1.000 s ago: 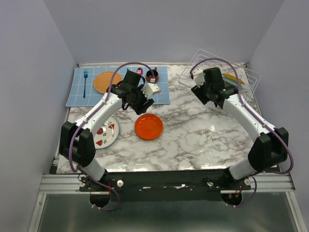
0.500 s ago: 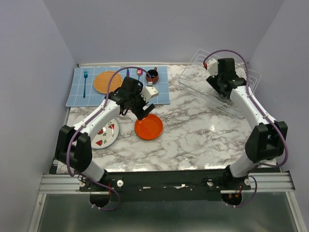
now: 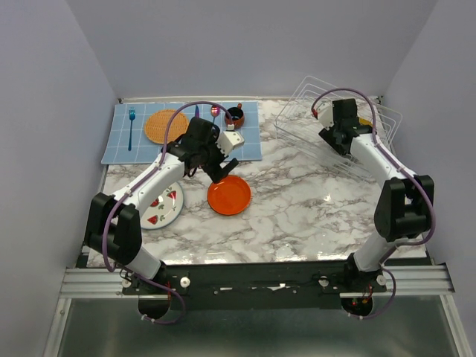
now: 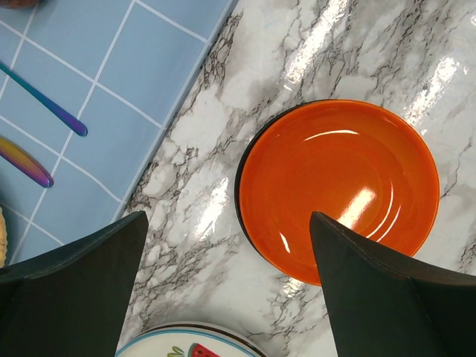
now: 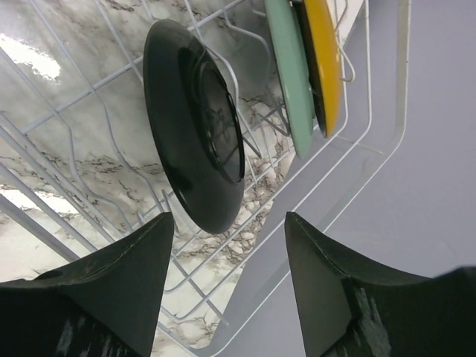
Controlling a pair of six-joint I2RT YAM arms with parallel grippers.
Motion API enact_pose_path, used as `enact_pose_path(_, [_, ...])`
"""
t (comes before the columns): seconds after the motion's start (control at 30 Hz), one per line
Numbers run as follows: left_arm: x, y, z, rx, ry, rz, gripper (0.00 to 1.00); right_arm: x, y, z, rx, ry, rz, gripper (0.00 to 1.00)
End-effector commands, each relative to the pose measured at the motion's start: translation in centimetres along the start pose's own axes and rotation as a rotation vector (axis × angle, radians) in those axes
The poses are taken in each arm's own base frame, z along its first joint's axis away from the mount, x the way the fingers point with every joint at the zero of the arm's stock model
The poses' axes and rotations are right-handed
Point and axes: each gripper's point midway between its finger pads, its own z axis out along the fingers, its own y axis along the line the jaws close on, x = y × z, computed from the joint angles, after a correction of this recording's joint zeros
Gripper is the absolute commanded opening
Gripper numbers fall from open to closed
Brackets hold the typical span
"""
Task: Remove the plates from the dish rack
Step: Unload the plate from the dish rack.
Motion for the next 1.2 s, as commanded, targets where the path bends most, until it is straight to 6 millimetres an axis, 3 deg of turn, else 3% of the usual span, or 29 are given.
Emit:
enact_pose_path(0.0, [-1.1,0.9,-0.9,-0.034,-0.023,0.002,0.99,0.6,1.1,1.4,-0.016,0.009,-0.002,0.69])
enact_pose_path(0.2, [-0.8,1.1,-0.8,-0.04,-0.008,0.003,0.99,0.7,1.7,2.6,-0.016,0.015,-0.002,0.66])
enact_pose_path(0.37, [-0.5,1.2,-0.8,-0.048,0.0,0.005,0.99,0.8,1.7,3.5,-0.028,0.026,0.004,0.55])
enact_pose_path(0.53, [-0.2,1.2,-0.7,-0.052,0.009,0.007,0.99,1.0,1.3,4.4,-0.015,0.037,0.005,0.5])
enact_pose_path(0.7, [0.0,1.2,-0.5,-0.05,0.014,0.003,0.99,1.0,1.2,4.7,-0.019,0.041,0.004,0.29])
enact_pose_path(0.87, [0.2,1.0,-0.5,-0.044,0.019,-0.002,0.99,1.1,0.8,4.0,-0.011,0.041,0.003,0.17])
enact_pose_path(1.17, [0.1,1.0,-0.5,-0.039,0.015,-0.007,0.99,1.2,-1.1,1.3,0.033,0.028,0.009,0.15])
